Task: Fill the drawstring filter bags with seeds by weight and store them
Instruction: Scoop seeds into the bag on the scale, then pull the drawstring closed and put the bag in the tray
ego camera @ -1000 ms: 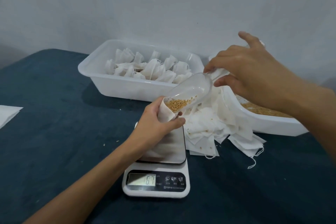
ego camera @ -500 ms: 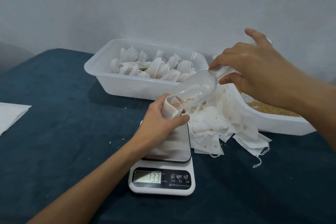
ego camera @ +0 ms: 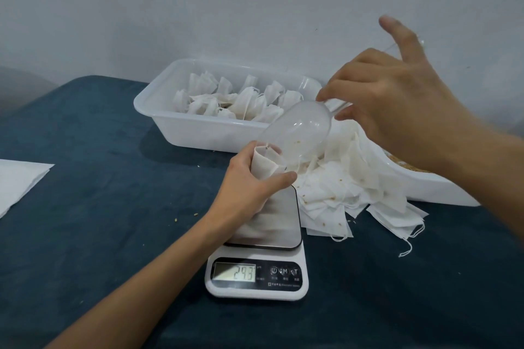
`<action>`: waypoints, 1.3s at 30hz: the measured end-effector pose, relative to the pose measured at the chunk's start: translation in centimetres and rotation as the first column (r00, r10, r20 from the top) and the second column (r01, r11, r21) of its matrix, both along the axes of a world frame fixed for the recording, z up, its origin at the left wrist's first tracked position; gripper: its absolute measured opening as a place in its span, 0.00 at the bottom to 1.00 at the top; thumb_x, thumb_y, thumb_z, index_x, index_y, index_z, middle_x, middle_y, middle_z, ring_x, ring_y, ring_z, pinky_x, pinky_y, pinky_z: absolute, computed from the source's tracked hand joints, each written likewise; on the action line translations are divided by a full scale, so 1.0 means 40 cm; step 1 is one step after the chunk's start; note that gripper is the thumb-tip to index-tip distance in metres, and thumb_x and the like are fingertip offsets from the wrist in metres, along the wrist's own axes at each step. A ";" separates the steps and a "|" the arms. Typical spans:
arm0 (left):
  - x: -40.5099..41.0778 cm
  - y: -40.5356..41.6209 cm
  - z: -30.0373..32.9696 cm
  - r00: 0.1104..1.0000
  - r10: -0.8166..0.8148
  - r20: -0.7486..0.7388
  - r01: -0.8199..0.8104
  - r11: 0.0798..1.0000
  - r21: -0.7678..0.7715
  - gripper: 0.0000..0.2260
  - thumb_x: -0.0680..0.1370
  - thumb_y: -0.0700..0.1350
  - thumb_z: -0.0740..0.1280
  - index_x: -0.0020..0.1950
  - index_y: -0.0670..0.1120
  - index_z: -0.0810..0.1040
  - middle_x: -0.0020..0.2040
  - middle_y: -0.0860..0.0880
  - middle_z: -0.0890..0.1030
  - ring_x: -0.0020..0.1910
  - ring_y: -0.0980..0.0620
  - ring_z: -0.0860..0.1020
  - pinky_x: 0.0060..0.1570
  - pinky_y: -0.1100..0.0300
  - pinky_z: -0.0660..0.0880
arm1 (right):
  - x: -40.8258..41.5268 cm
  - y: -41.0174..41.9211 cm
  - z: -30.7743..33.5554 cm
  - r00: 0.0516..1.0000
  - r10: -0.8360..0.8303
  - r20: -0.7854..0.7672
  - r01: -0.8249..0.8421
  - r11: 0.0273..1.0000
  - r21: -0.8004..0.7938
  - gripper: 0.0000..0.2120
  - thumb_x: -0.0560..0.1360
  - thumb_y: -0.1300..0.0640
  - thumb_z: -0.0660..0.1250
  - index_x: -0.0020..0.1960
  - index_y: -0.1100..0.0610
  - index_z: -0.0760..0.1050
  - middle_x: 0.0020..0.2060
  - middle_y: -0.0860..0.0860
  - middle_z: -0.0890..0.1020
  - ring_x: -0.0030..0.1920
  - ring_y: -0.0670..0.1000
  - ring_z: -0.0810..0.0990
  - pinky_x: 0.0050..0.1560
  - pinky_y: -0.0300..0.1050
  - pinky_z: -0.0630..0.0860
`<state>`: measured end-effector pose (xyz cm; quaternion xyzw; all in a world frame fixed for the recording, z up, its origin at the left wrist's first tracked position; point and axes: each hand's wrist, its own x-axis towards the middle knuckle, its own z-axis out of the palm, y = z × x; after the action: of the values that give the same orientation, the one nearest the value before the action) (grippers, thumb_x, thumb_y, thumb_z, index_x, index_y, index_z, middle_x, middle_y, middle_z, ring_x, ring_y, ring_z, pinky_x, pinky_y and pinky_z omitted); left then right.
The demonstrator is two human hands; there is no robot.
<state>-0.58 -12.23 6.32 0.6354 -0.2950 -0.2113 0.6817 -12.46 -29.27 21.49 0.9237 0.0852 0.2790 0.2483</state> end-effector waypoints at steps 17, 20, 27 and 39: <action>-0.004 -0.001 0.002 1.000 0.026 -0.017 -0.026 1.000 0.009 0.17 0.67 0.50 0.80 0.52 0.59 0.80 0.48 0.48 0.86 0.45 0.49 0.84 0.41 0.58 0.81 | -0.048 -0.138 -0.111 0.985 -0.170 -0.035 0.147 0.710 0.688 0.13 0.73 0.57 0.76 0.57 0.49 0.80 0.47 0.38 0.81 0.50 0.38 0.78 0.64 0.38 0.69; -0.004 0.001 0.004 1.000 0.023 -0.013 -0.022 1.000 0.021 0.16 0.67 0.51 0.78 0.52 0.59 0.80 0.49 0.46 0.85 0.42 0.52 0.81 0.38 0.56 0.80 | -0.041 -0.185 -0.145 0.966 -0.257 -0.015 0.146 0.498 0.855 0.11 0.75 0.58 0.74 0.56 0.51 0.79 0.47 0.41 0.83 0.52 0.37 0.80 0.55 0.26 0.70; -0.006 -0.003 -0.006 1.000 0.009 0.017 -0.010 0.999 0.050 0.16 0.67 0.49 0.75 0.52 0.61 0.80 0.52 0.46 0.84 0.41 0.53 0.81 0.34 0.61 0.78 | -0.020 -0.406 -0.196 0.688 -0.686 -0.237 0.542 0.269 0.796 0.09 0.79 0.58 0.70 0.51 0.65 0.80 0.43 0.61 0.82 0.46 0.60 0.81 0.48 0.52 0.78; -0.003 0.000 0.001 0.998 0.040 0.041 -0.042 0.997 0.066 0.06 0.79 0.43 0.73 0.53 0.52 0.81 0.49 0.43 0.85 0.39 0.56 0.80 0.35 0.64 0.78 | -0.022 -0.484 -0.263 0.360 -0.736 -0.573 0.882 0.068 0.467 0.19 0.71 0.57 0.78 0.57 0.62 0.75 0.39 0.53 0.74 0.38 0.53 0.72 0.35 0.46 0.67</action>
<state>-0.70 -12.25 6.38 0.6678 -0.2880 -0.1946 0.6582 -13.35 -48.64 10.99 0.8405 -0.5405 0.0117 -0.0356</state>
